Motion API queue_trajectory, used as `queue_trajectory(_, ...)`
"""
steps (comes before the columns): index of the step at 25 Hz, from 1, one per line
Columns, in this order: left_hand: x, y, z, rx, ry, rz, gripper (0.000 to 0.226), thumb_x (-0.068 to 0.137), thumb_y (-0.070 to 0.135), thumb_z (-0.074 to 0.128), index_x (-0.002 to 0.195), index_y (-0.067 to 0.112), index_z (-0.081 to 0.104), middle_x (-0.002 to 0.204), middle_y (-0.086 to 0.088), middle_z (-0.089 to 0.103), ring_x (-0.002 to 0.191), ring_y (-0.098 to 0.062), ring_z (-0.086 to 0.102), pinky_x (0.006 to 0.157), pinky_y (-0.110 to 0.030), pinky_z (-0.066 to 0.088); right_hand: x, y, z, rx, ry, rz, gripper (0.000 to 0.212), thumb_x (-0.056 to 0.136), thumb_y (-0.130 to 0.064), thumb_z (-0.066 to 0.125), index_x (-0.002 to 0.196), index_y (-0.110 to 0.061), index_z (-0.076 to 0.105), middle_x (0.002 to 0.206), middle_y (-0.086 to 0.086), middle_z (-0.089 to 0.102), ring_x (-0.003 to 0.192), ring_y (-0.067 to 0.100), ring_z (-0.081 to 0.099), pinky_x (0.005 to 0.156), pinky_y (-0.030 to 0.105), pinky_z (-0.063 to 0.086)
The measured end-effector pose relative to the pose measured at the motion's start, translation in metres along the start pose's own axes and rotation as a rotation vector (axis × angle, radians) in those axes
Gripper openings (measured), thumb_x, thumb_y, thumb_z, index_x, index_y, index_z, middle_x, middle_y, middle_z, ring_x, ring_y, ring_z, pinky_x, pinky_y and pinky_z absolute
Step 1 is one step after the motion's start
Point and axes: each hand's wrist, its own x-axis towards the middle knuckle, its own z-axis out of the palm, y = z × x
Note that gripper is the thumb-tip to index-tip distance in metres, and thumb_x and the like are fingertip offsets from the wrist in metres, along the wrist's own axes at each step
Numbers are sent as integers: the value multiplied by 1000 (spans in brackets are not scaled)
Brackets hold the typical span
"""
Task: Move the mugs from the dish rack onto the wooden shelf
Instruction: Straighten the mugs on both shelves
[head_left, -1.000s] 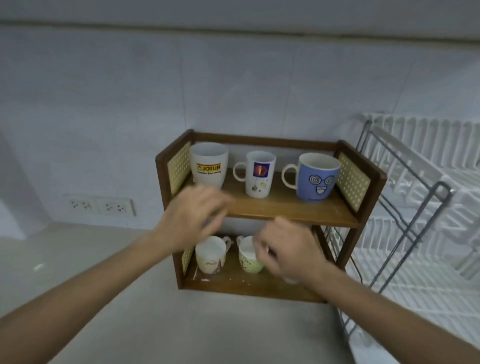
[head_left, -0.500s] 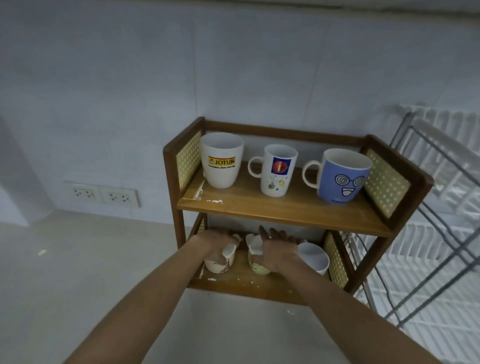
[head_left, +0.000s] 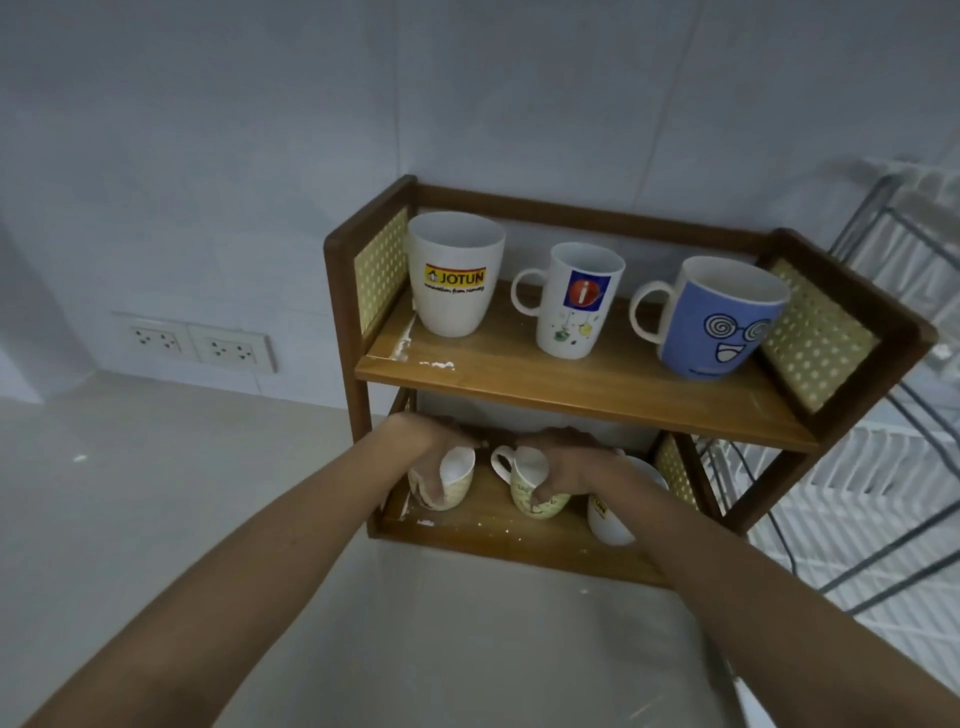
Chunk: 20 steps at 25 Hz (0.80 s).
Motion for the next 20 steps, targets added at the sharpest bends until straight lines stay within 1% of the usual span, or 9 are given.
queue_trajectory(1,0,-1,2,-8,-5,25,97,72,39,77,147,37,17,156,-2,25,141,-29,27,108,-42,34,-1,3,0,17,-5,-18,82,69,-37,81,139,-25,39,141,6,46,123,28,46,97,38,43)
queue_trajectory(2,1,-1,5,-19,29,16,95,73,34,78,147,38,18,155,-2,27,140,-29,29,106,-41,36,-1,5,0,31,-2,-31,84,69,-36,81,140,-26,37,144,5,44,126,28,44,98,38,41)
queue_trajectory(4,5,3,10,-43,111,-48,91,75,41,74,147,39,19,153,-4,29,137,-30,33,103,-41,40,-1,8,1,37,3,-48,88,68,-36,81,143,-27,34,147,4,40,129,27,41,100,37,39)
queue_trajectory(7,12,6,13,-3,143,-98,88,75,54,67,147,39,18,151,-6,32,133,-32,38,101,-43,43,0,11,4,60,-33,-47,92,68,-35,81,145,-30,31,150,3,37,132,25,38,103,36,37)
queue_trajectory(11,15,10,14,16,137,-99,87,76,54,67,147,38,19,152,-7,32,134,-33,38,101,-44,42,-3,15,10,131,-71,-40,90,73,-28,78,146,-31,26,152,1,34,134,24,35,104,35,36)
queue_trajectory(14,13,13,13,-1,120,-133,88,77,51,66,148,38,15,156,-6,25,137,-33,34,103,-45,40,-7,16,11,166,-84,-47,90,75,-24,78,147,-30,24,153,1,31,137,23,33,106,36,34)
queue_trajectory(17,13,25,14,-12,128,-131,88,83,55,57,150,36,2,161,-7,9,144,-34,19,112,-49,27,-15,15,3,208,-86,-44,93,77,-31,75,149,-31,16,157,1,24,140,24,27,111,38,30)
queue_trajectory(18,14,31,15,-38,170,-103,87,84,58,53,150,36,0,161,-6,5,145,-33,13,114,-50,21,-17,18,-2,257,-60,-2,88,81,-36,71,149,-31,15,157,2,23,140,25,27,111,39,30)
queue_trajectory(20,20,46,15,-95,276,-14,84,86,60,47,151,32,2,161,-2,6,146,-29,9,116,-49,13,-22,30,-11,345,-14,211,73,88,-48,56,148,-26,21,156,5,27,138,27,31,110,38,32)
